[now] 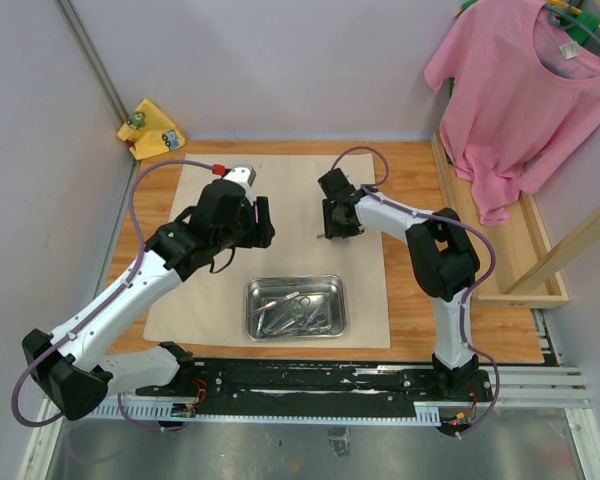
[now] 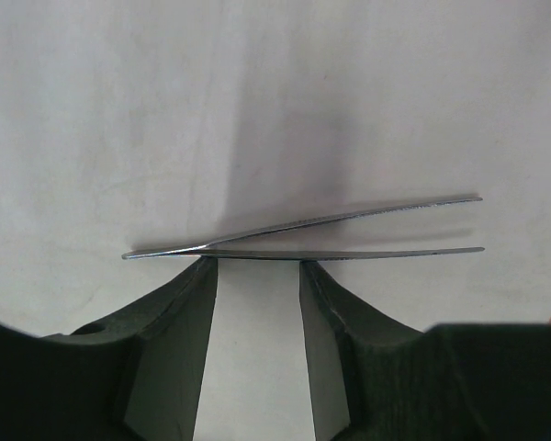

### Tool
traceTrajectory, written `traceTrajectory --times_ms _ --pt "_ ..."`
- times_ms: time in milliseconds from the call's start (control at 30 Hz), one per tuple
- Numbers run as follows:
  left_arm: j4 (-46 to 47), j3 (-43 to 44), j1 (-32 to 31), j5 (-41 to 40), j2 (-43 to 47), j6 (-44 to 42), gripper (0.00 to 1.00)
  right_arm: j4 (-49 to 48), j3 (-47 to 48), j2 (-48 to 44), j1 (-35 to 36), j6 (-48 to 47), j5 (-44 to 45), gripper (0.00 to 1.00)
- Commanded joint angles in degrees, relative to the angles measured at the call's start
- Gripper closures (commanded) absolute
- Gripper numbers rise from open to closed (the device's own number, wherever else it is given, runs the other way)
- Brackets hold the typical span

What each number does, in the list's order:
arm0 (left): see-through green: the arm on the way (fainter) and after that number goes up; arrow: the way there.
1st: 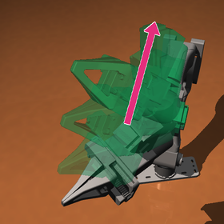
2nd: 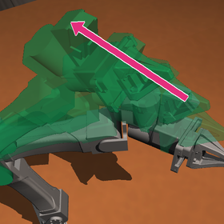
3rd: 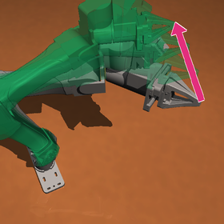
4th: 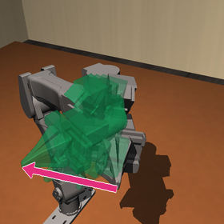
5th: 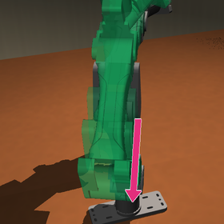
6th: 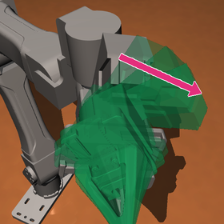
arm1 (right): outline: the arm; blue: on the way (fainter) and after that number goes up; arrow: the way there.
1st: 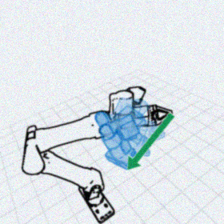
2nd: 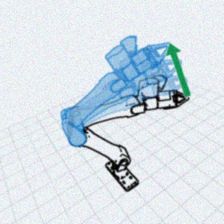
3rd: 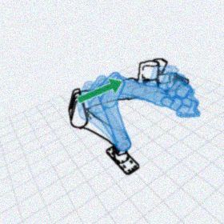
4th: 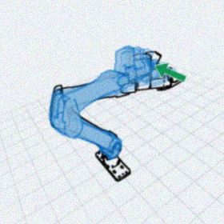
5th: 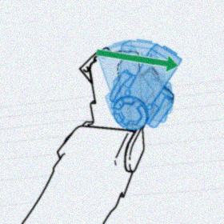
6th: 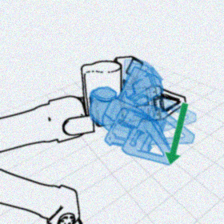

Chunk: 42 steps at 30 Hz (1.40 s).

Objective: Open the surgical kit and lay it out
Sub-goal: Move the medical item into the surgical kit.

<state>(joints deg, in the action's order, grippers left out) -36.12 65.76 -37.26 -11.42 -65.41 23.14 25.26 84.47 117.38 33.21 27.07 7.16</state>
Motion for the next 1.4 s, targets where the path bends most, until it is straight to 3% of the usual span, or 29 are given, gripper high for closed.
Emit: traceTrajectory --times_ms 0,533,933,1100,1200,1367 --pt "0.2 -0.1 0.0 -1.0 2.0 -1.0 0.37 -0.2 3.5 3.6 -3.0 0.4 3.1 0.57" --pt "1.3 -0.4 0.3 -1.9 -0.6 -2.2 0.37 -2.6 20.4 14.7 -8.0 -0.3 0.9 0.55" --pt "3.2 -1.6 0.7 -1.0 -3.1 -2.0 0.36 -6.0 26.5 19.8 -9.6 -0.4 -1.3 0.54" --pt "1.9 -2.3 0.7 0.3 -2.6 -2.1 0.28 -10.0 18.7 12.6 -9.4 -1.0 -4.2 0.49" --pt "0.6 -2.7 0.7 2.0 -1.6 -1.6 0.27 -15.6 11.2 5.2 -9.3 -1.4 -6.6 0.45" --pt "-3.2 -3.6 -0.2 4.3 -0.8 -1.2 0.26 -16.0 4.6 -6.8 -8.9 -1.7 -8.3 0.39"
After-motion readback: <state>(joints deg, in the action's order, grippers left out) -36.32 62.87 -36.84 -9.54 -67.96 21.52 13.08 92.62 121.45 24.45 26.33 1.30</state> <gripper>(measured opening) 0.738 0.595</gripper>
